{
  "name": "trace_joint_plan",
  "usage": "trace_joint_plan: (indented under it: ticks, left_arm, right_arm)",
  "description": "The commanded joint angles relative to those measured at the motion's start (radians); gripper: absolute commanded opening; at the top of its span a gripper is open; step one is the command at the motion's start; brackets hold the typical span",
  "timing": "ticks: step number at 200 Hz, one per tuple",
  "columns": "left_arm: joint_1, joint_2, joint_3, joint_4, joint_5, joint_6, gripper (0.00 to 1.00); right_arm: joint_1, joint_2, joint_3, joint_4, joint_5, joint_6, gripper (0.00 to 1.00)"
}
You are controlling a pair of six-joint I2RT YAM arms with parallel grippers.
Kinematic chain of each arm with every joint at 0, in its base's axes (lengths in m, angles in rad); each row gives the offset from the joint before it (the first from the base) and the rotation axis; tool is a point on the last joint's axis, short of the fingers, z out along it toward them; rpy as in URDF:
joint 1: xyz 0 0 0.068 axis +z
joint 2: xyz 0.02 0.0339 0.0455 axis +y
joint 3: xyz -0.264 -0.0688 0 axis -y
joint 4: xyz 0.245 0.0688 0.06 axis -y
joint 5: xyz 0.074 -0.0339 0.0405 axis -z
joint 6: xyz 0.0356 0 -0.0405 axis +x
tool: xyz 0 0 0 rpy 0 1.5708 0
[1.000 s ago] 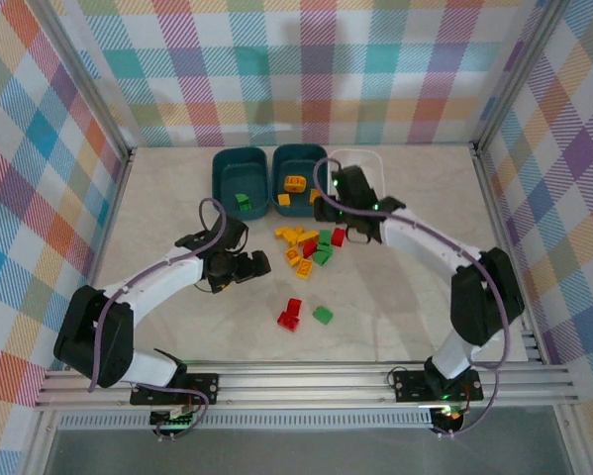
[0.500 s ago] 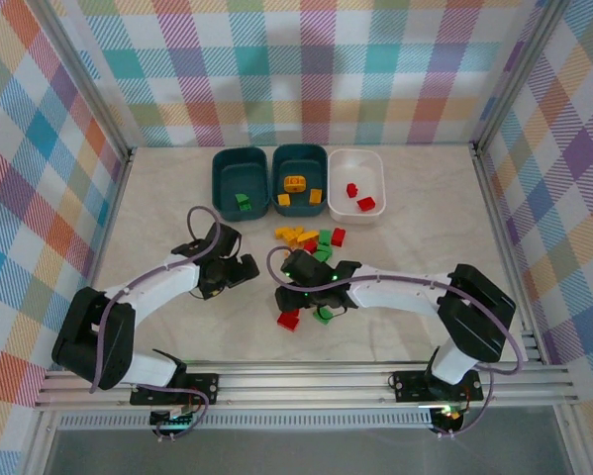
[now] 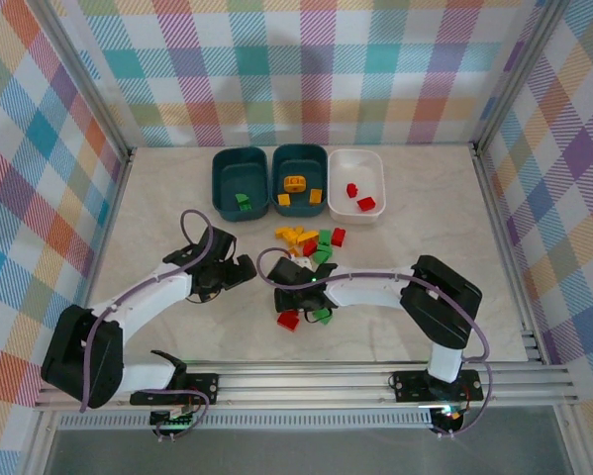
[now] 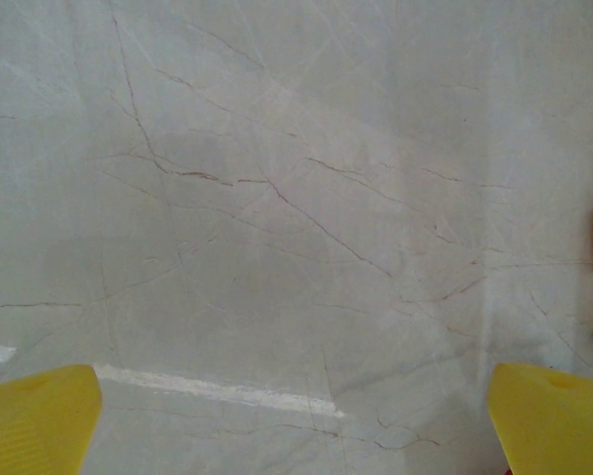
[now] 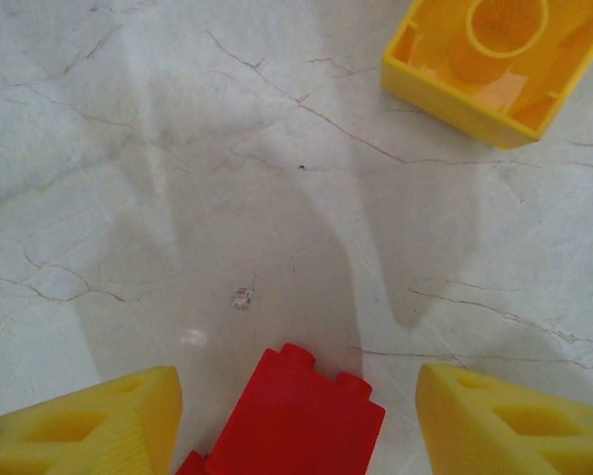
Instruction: Sort the legos into containers by color
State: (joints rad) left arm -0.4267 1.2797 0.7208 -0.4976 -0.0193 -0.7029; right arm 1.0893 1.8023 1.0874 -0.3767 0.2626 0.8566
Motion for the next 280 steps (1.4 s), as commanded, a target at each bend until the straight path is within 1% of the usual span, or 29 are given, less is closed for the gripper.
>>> trace_joint_plan:
  ticks: [1,16,60,94,131,192,229,280]
  left_arm:
    - [0.010,-0.032,-0.024,-0.032,-0.022,0.015,1.00]
    - [0.011,-0.039,-0.032,-0.029,-0.021,0.014,1.00]
    - [0.013,-0.052,-0.042,-0.027,-0.020,0.017,1.00]
    - [0.013,-0.048,-0.044,-0.024,-0.017,0.016,1.00]
    - [0.015,-0.046,-0.040,-0.023,-0.018,0.019,1.00]
    - [0.017,-0.029,-0.024,-0.025,-0.016,0.023,1.00]
    - [0.017,-0.008,-0.004,-0.024,0.001,0.023,1.00]
    - [0.017,0.014,0.029,-0.035,0.012,0.037,1.00]
  right_arm:
    - [0.021,0.026,0.036,-0.035,0.039,0.033,0.58]
    - [0.030,0.040,0.043,-0.043,0.045,0.040,0.53]
    - [0.042,0.041,0.046,-0.054,0.055,0.050,0.48]
    - [0.043,0.054,0.056,-0.037,0.055,0.037,0.39]
    - [0.042,0.061,0.080,-0.019,0.076,-0.006,0.36]
    - [0.031,0.046,0.117,-0.022,0.157,-0.091,0.36]
    - [-0.036,0.016,0.127,-0.007,0.172,-0.155,0.35]
    - [-0.216,-0.055,0.142,0.033,0.184,-0.255,0.33]
